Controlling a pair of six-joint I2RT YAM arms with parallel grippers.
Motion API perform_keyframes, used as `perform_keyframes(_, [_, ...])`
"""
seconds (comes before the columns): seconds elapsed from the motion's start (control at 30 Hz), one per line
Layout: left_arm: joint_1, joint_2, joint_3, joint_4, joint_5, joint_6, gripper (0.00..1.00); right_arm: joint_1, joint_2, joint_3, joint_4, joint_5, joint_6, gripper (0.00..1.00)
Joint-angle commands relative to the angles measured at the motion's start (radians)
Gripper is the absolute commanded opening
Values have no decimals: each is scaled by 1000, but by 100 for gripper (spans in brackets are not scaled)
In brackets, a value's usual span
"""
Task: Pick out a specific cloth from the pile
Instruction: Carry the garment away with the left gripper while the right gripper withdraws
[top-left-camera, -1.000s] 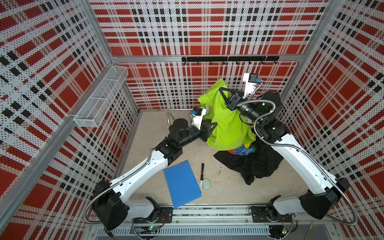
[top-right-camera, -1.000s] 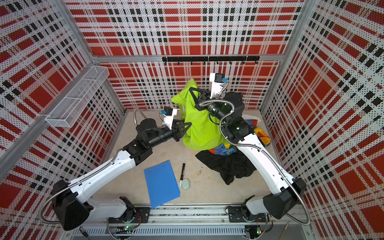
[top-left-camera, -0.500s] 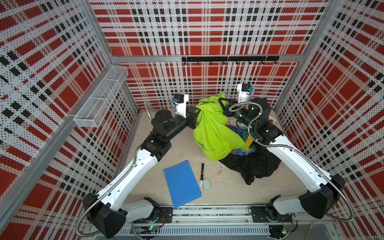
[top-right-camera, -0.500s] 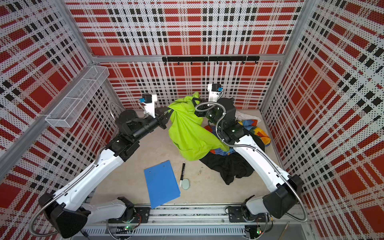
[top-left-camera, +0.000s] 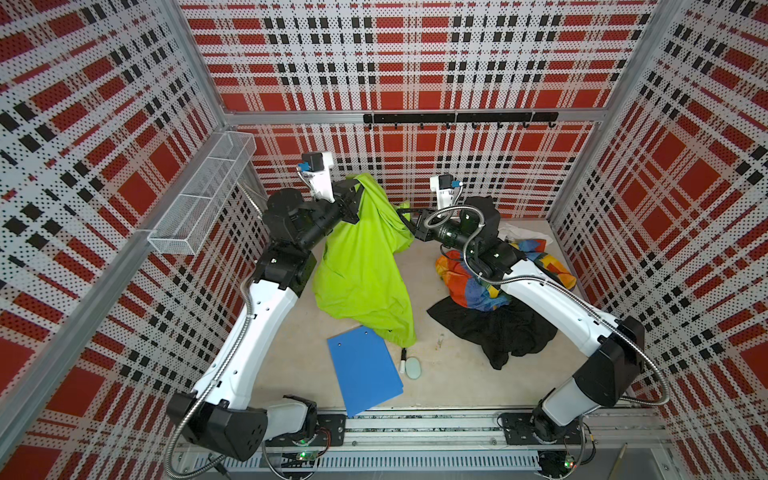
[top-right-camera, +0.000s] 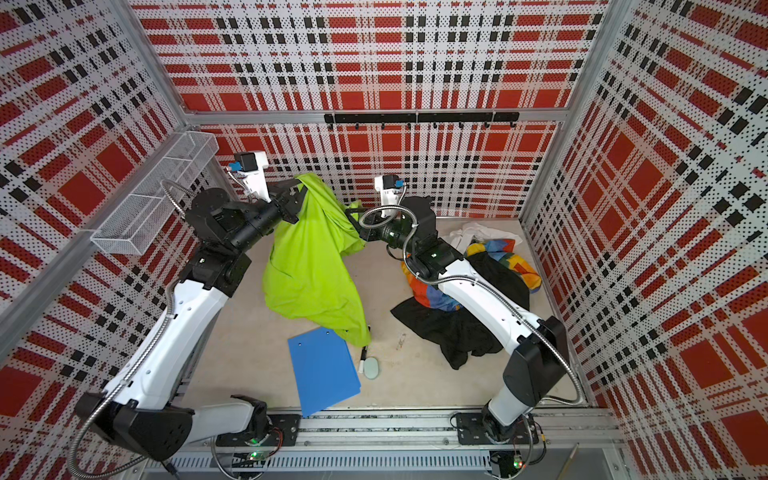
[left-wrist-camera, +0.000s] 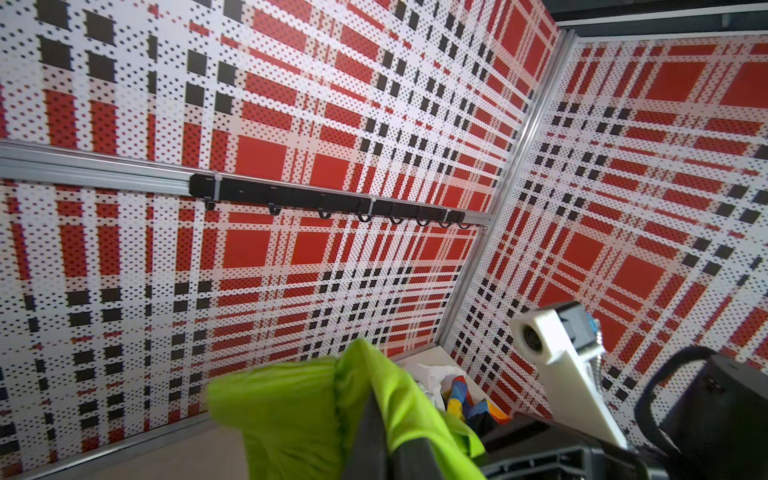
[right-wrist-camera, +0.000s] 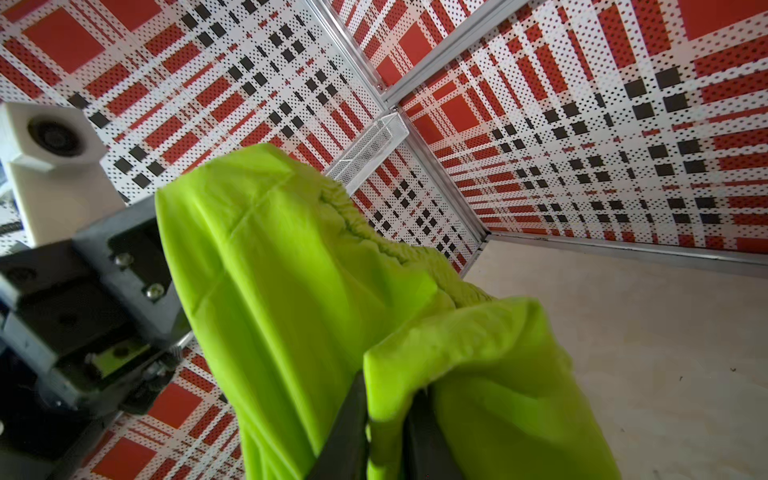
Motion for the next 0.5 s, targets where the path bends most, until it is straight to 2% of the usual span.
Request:
perform_keyframes(0.0, [79,33,97,148,44,-75,0,-6,19,-7,41,-46,35,36])
perform_keyframes(0.13, [131,84,147,186,70,-104,0,-7,12,-26,35,-39,25,49])
perform_keyframes(0.3, [192,128,189,258,124,-153,0,-7,-22,-48,-23,12,-31,55])
perform_keyframes(0.47, [230,169,202,348,193,-167,0,-9,-55,-84,-58,51,-68,66])
